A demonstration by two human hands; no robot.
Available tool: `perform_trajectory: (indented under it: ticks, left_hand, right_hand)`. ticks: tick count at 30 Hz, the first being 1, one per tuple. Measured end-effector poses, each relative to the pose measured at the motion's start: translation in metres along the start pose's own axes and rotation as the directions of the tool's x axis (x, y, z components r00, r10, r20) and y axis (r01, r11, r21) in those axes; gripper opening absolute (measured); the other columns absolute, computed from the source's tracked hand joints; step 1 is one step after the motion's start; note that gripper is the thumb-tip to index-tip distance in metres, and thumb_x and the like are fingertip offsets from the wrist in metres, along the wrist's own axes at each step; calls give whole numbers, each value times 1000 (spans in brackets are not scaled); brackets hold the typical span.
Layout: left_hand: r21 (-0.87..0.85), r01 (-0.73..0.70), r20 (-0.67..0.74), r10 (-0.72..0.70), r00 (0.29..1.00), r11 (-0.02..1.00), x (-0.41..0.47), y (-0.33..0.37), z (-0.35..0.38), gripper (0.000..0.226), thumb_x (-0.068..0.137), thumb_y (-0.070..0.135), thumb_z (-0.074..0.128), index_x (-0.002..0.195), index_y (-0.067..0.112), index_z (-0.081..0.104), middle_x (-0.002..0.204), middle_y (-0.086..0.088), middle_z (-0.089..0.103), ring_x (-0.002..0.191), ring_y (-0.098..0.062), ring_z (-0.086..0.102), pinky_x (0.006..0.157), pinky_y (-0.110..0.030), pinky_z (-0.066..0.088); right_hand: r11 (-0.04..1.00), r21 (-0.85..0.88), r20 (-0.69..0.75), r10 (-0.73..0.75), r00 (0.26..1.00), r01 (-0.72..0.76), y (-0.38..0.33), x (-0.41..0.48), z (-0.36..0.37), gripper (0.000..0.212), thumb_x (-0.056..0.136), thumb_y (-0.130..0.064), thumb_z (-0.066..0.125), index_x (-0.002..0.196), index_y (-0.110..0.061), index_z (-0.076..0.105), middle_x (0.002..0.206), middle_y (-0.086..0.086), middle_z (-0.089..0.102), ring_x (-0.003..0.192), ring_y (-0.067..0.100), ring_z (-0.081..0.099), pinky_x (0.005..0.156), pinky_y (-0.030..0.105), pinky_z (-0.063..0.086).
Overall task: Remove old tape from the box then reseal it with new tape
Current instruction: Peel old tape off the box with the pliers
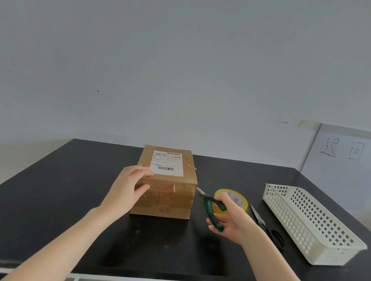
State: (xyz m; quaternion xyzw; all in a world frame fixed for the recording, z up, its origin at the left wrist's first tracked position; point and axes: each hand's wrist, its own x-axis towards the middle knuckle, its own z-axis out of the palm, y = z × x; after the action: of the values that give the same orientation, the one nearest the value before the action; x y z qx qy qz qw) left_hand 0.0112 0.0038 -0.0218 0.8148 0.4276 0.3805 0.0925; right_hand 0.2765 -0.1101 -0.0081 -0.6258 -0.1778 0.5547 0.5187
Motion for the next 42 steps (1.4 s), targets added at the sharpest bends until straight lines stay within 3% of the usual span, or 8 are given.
perform_trajectory:
  ticks: [7, 14, 20, 24, 27, 30, 35, 42]
  left_hand:
    - [1, 6, 11, -6, 1000, 1000, 3, 0, -1, 36, 88, 19, 65, 123, 28, 59, 136, 7, 50, 130, -12, 39, 108, -30, 30]
    - [4, 16, 24, -16, 1000, 1000, 7, -1, 2, 37, 90, 20, 63, 125, 29, 57, 138, 8, 48, 130, -12, 38, 110, -32, 30]
    - [19, 21, 25, -22, 999, 1000, 12, -1, 5, 36, 91, 23, 61, 125, 32, 55, 139, 10, 46, 130, -11, 38, 110, -30, 29]
    - [20, 20, 25, -21, 999, 1000, 17, -1, 8, 36, 91, 24, 60, 126, 32, 55, 140, 11, 45, 131, -10, 37, 110, -30, 29]
    - [29, 7, 17, -8, 1000, 1000, 20, -2, 11, 36, 91, 24, 60, 126, 31, 56, 139, 10, 46, 131, -10, 37, 110, -31, 30]
    - [37, -10, 14, 10, 1000, 999, 24, -4, 12, 35, 91, 24, 60, 125, 30, 56, 138, 11, 47, 130, -10, 37, 109, -29, 29]
    - [60, -38, 19, 37, 999, 997, 31, -8, 15, 35, 91, 26, 60, 126, 30, 56, 137, 12, 48, 130, -9, 36, 106, -24, 26]
    - [71, -71, 27, 69, 997, 995, 41, -14, 20, 35, 91, 28, 60, 126, 30, 56, 136, 13, 49, 130, -8, 34, 106, -23, 24]
  right_hand:
    - [922, 375, 160, -168, 973, 98, -26, -13, 5, 46, 88, -19, 62, 129, -7, 48, 126, 23, 50, 114, 36, 56, 81, 49, 55]
    - [965, 179, 201, -227, 953, 192, -45, -17, 17, 36, 89, -15, 47, 123, -8, 55, 114, 16, 53, 104, 28, 59, 87, 48, 49]
    - [948, 15, 216, -313, 925, 318, -63, -13, 26, 31, 94, -24, 60, 121, -11, 53, 92, 15, 66, 84, 30, 68, 78, 44, 55]
    - [768, -404, 195, -459, 867, 497, -75, -7, 25, 40, 89, -27, 69, 123, -12, 54, 96, 13, 69, 84, 22, 68, 83, 40, 56]
    - [606, -618, 217, -481, 849, 501, -85, -3, 25, 34, 86, -23, 69, 117, -14, 57, 103, 14, 69, 84, 19, 65, 79, 35, 56]
    - [410, -767, 280, -480, 831, 495, -94, -2, 21, 29, 82, -28, 68, 108, -17, 63, 93, 8, 71, 77, 15, 61, 71, 30, 52]
    - [171, -857, 373, -441, 816, 485, -105, 0, 20, 29, 79, -30, 70, 106, -21, 64, 81, -1, 61, 67, 11, 52, 58, 20, 42]
    - [6, -878, 442, -372, 816, 478, -116, 10, 25, 31, 76, -31, 72, 103, -18, 65, 77, -4, 57, 67, 10, 50, 60, 20, 39]
